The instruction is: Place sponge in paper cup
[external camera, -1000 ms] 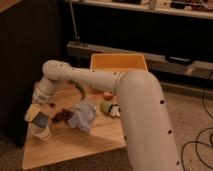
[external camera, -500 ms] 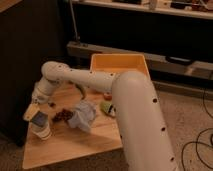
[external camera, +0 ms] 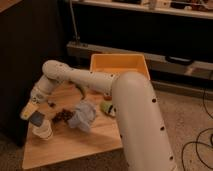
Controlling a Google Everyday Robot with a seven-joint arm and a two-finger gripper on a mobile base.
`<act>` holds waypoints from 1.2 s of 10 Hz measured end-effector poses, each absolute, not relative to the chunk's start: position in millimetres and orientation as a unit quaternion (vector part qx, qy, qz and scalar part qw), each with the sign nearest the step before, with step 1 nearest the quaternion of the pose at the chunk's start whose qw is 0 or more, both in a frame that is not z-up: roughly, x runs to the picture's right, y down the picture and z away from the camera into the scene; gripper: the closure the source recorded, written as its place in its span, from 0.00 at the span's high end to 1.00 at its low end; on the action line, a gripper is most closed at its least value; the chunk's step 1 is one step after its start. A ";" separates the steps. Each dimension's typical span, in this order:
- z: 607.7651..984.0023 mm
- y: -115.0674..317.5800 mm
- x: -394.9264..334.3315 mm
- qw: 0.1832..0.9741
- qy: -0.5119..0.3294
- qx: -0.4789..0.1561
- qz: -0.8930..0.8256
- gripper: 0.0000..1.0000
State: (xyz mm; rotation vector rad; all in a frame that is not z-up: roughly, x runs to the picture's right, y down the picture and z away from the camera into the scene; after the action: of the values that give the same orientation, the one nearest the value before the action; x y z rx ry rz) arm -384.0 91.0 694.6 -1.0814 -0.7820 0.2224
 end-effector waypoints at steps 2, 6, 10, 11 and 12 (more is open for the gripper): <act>683.9 88.0 -387.8 0.776 -0.365 -0.505 0.095 0.00; 665.2 98.2 -377.3 0.771 -0.356 -0.519 0.096 0.00; 663.8 109.8 -371.5 0.766 -0.353 -0.527 0.101 0.00; 665.5 112.3 -371.0 0.765 -0.354 -0.529 0.099 0.00; 668.9 115.2 -369.8 0.764 -0.355 -0.530 0.094 0.00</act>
State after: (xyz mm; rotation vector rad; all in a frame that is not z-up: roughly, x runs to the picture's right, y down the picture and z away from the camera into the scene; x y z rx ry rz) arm -369.8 115.2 668.9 -1.1518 -0.7724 0.2049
